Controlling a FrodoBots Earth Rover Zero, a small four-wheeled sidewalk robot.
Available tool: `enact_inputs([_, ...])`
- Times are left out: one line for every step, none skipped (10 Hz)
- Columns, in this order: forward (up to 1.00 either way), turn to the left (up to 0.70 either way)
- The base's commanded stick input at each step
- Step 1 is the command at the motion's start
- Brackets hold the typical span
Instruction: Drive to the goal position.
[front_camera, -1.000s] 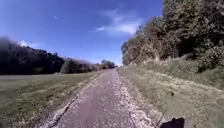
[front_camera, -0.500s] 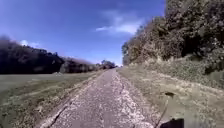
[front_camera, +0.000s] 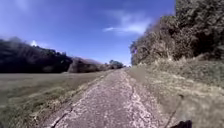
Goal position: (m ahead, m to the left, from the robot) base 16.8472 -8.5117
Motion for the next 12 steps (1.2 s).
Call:
enact_inputs([0.50,0.00])
enact_inputs([0.50,0.00])
enact_inputs([0.50,0.00])
enact_inputs([0.50,0.00])
enact_inputs([0.50,0.00])
enact_inputs([0.50,0.00])
enact_inputs([0.50,0.00])
enact_inputs([0.50,0.00])
enact_inputs([0.50,0.00])
enact_inputs([0.50,0.00])
enact_inputs([0.50,0.00])
enact_inputs([0.50,0.00])
